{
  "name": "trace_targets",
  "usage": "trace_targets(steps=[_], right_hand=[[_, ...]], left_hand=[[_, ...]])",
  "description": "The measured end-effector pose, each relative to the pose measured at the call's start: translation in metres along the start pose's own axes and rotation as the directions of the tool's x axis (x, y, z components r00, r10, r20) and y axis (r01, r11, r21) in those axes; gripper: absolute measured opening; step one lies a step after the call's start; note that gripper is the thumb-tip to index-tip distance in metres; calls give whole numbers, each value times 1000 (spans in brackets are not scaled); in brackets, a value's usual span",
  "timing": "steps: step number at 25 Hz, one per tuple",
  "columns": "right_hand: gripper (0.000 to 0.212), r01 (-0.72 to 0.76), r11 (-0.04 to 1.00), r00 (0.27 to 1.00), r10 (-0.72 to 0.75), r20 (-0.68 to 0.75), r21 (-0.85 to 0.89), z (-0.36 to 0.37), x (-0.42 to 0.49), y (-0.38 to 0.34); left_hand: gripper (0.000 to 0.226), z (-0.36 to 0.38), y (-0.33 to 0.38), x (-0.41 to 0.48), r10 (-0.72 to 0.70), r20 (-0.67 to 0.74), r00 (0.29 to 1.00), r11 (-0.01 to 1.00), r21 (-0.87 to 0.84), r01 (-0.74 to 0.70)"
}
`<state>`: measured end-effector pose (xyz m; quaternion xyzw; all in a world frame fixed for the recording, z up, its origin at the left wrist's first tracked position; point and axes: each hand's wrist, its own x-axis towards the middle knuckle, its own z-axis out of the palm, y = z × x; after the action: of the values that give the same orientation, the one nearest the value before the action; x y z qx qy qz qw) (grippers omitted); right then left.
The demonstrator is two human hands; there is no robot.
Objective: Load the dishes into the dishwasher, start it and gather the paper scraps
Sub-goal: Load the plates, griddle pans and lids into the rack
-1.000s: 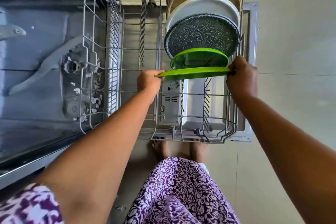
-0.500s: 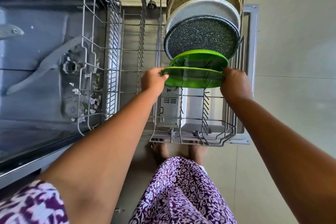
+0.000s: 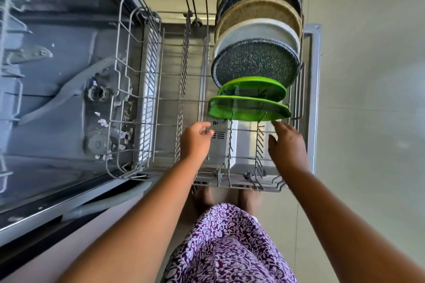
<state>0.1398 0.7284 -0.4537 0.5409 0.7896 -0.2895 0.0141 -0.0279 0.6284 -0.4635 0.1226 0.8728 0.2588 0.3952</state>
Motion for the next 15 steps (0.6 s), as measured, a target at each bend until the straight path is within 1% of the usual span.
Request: trace_targets(steps=[2, 5, 8, 10, 12, 15], right_hand=[[39, -1, 998, 1000, 1, 10, 59, -8, -14, -14], [39, 34, 993, 999, -34, 1, 114, -31, -33, -36], [36, 65, 990, 998, -62, -27, 128, -67, -47, -64], [32, 95, 986, 994, -88, -60, 134, -95, -55, -89], [32, 166, 977, 984, -156, -85, 136, -126, -63, -120], [40, 340, 931, 939, -331, -90, 133, -166, -80, -167]], left_hand=[[27, -10, 7, -21, 80, 21, 997, 993, 88, -81], [30, -31, 29, -56, 195, 28, 980, 974, 110, -197], [30, -65, 50, -94, 267, 12, 963, 958, 107, -267], [29, -91, 63, -115, 288, 10, 958, 947, 144, -287], [28, -119, 76, -136, 319, -26, 947, 937, 158, -311], [28, -164, 95, -174, 364, -96, 927, 922, 181, -343]])
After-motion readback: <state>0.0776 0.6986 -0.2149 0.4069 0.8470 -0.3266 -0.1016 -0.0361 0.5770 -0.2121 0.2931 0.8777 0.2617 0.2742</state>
